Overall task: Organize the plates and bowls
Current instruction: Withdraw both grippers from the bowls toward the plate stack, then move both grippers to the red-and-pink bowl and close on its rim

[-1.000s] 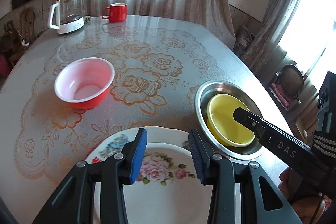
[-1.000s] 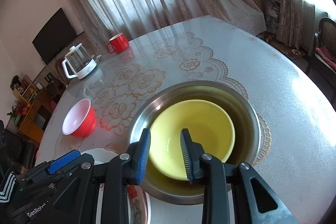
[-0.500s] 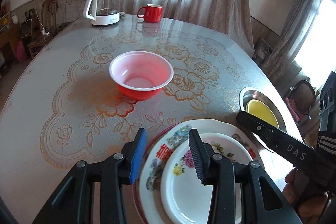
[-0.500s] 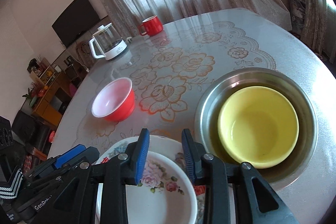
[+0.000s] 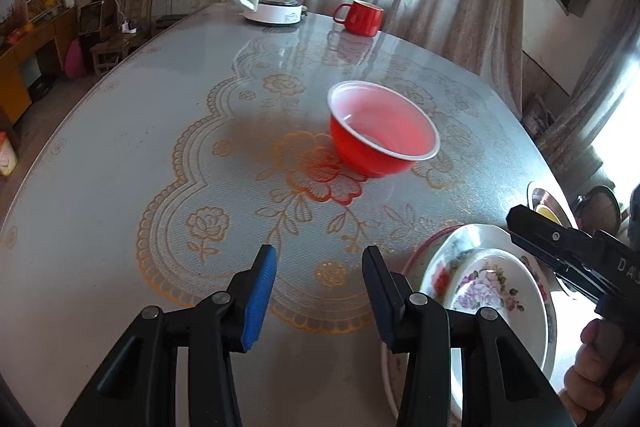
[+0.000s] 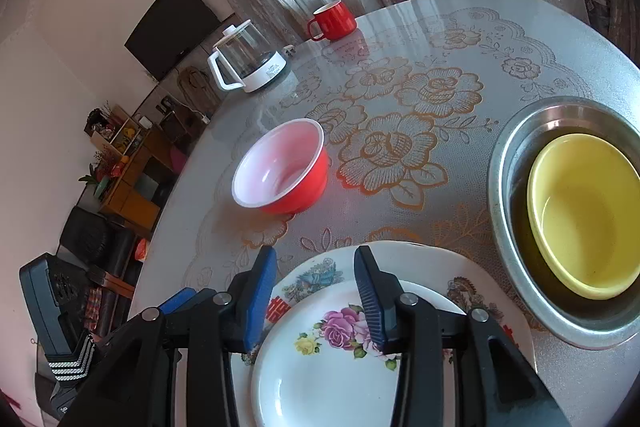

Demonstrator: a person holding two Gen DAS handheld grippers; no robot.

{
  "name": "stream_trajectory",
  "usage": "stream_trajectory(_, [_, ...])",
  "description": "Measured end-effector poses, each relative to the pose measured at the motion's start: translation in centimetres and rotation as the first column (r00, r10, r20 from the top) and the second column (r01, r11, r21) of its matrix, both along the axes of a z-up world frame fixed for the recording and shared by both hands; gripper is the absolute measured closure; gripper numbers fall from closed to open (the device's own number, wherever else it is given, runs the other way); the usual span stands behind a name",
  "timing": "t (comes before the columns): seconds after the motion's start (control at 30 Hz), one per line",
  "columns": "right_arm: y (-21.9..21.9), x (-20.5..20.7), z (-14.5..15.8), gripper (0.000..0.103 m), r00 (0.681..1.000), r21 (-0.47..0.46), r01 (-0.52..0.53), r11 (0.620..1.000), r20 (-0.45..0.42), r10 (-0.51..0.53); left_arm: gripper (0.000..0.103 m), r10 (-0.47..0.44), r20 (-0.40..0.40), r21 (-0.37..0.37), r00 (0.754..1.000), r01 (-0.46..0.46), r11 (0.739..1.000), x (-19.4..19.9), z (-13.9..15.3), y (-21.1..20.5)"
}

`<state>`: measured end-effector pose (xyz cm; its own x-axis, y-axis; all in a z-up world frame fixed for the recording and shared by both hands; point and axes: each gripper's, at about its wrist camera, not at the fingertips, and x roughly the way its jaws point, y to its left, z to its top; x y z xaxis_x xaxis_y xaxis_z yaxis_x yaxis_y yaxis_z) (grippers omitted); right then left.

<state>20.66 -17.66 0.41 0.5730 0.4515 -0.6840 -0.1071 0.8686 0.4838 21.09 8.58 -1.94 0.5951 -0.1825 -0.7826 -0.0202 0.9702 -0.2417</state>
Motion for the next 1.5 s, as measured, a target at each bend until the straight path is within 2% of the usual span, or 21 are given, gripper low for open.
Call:
stream_trajectory(0.13, [0.4,0.4,-0.1,0.063,1.000,0.004,-0.007,1.000,-0.011,0.007,0.057,0.028,-0.027,-0.052,0.999,-0.030,0.998,0.2,-0.8,2.2])
stream_trajectory(0.3, [0.4,1.1,-0.2,0.063,0.999,0.048,-0.002,0.999,-0.035,0.004,0.045,0.053,-0.036,-0.080,0.998,-0.056,0.995,0.1,-1.5,4.1])
stream_trajectory(0.4, [0.4,1.4,-0.4,0.063,0.999,0.078,0.005,0.997,-0.051,-0.001,0.044,0.070,-0.048,-0.106,0.996,-0.075,0.992,0.2,-1.9,5.1])
stream_trajectory(0.53, [0.6,2.5,-0.3,0.063,0.998,0.109,0.011,0.994,-0.061,-0.005,0.044,0.096,-0.061,-0.101,0.994,-0.101,0.990,0.6,-2.0,5.7])
stream_trajectory(0.73, [1.0,4.6,-0.5,0.063,0.997,0.128,0.031,0.991,-0.072,-0.021,0.044,0.096,-0.079,-0.159,0.992,-0.107,0.981,1.7,-2.0,6.2])
stream_trajectory(0.83, [1.2,5.8,-1.0,0.063,0.995,0.122,0.051,0.991,-0.086,-0.041,0.043,0.091,-0.053,-0.143,0.994,-0.097,0.985,2.5,-1.7,5.8])
stream_trajectory(0.9, [1.5,6.5,-1.2,0.069,0.995,0.113,0.052,0.992,-0.091,-0.042,0.041,0.092,-0.052,-0.119,0.994,-0.097,0.988,3.3,-1.6,5.5])
stream_trajectory(1.07, [1.9,7.9,-1.6,0.075,0.994,0.101,0.057,0.993,-0.099,-0.047,0.041,0.108,-0.047,-0.131,0.993,-0.113,0.985,5.2,-1.5,5.3])
stream_trajectory(1.2, [2.2,8.8,-1.8,0.082,0.994,0.078,0.059,0.995,-0.097,-0.051,0.045,0.083,-0.055,-0.165,0.995,-0.091,0.982,6.8,-1.3,4.7])
stream_trajectory(1.4, [2.1,9.7,-2.1,0.084,0.993,0.071,0.067,0.995,-0.101,-0.059,0.052,0.041,-0.033,-0.188,0.999,-0.047,0.981,9.1,-0.3,3.2])
stream_trajectory(1.5, [2.0,10.1,-2.3,0.084,0.992,0.071,0.073,0.995,-0.110,-0.065,0.052,0.017,-0.051,-0.233,0.999,-0.028,0.972,10.4,-0.4,2.5])
